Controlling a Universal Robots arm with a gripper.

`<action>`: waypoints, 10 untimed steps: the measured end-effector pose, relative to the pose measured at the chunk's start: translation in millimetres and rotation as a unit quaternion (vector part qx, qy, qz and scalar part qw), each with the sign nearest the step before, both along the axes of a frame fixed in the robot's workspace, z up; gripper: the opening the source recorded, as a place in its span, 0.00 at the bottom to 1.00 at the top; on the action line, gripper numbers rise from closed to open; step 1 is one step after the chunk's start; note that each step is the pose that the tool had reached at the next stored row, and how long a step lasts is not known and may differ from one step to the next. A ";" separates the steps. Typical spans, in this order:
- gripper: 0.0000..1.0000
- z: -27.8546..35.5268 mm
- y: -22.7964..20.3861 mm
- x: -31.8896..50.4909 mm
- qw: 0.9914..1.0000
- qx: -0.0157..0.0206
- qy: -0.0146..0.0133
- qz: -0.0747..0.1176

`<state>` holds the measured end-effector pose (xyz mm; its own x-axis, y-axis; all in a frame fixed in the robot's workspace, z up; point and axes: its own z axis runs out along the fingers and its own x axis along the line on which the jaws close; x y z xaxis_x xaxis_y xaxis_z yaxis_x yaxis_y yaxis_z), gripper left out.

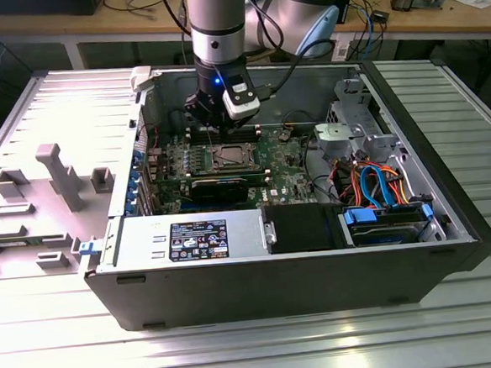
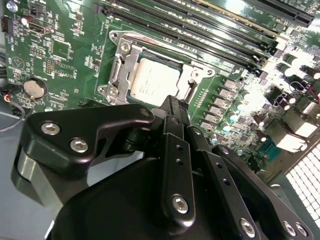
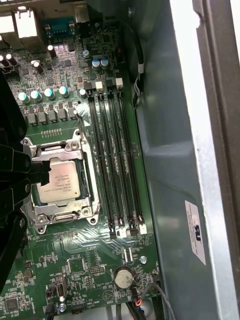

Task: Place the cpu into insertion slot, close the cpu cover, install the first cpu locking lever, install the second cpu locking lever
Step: 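Install the first cpu locking lever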

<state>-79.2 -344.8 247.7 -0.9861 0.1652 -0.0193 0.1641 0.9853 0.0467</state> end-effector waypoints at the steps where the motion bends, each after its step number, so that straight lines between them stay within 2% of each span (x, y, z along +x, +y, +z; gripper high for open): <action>1: 0.11 0.0 0.0 -0.9 1.000 0.000 0.000 0.000; 10: 0.11 0.0 0.0 -3.4 1.000 0.000 0.000 0.000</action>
<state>-82.7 -344.8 247.7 -0.9861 0.1652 -0.0193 0.1642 0.9853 0.0466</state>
